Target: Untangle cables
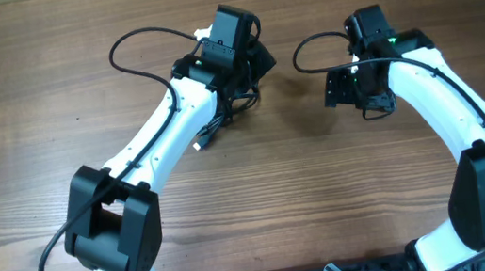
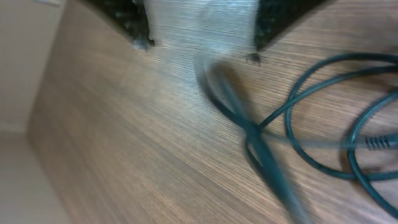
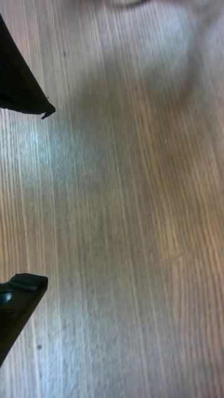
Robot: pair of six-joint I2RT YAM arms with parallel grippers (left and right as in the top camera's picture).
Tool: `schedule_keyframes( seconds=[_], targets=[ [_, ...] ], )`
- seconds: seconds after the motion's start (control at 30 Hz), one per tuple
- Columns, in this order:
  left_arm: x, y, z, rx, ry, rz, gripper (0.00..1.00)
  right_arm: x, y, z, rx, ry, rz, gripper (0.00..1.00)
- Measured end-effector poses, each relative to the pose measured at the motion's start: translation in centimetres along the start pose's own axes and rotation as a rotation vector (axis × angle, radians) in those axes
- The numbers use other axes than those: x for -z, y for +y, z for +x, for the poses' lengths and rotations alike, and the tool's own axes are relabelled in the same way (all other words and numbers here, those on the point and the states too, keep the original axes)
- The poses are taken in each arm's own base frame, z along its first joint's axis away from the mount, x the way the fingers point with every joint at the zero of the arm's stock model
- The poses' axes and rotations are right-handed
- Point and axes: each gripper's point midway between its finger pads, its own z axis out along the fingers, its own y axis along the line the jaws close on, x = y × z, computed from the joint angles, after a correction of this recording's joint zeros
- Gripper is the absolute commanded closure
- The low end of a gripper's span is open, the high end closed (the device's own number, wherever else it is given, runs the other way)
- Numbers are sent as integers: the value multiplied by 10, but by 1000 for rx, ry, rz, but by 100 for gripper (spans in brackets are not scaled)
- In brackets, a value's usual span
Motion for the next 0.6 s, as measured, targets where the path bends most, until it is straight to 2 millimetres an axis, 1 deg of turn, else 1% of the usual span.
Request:
schedule_keyframes(
  seconds=[0.03, 0.07, 0.1, 0.23, 0.3, 0.33, 0.4, 0.5, 0.6],
  targets=[
    [0, -2, 1, -19, 5, 11, 9, 0, 2, -1, 3, -4, -9, 16],
    [1, -6, 1, -40, 13, 25, 4, 0, 3, -2, 4, -6, -17, 16],
    [2, -8, 3, -61, 23, 33, 2, 0, 6, -3, 4, -10, -29, 16],
    [11, -11, 7, -109, 56, 21, 1, 1, 16, -6, 11, -18, -85, 16],
    [22, -12, 6, -119, 64, 3, 1, 2, 25, -6, 25, -13, -133, 10],
    [30, -12, 4, -121, 67, -8, 0, 2, 30, -6, 35, -10, -163, 0],
    [46, -12, -4, -116, 53, -15, 0, 4, 38, -5, 46, -1, -210, 0],
    [66, -1, -19, -86, 35, -42, 0, 6, 46, -7, 63, -8, -253, 0],
    [77, 22, -36, -37, 27, -95, 0, 7, 51, -11, 69, -24, -282, 0]
  ],
)
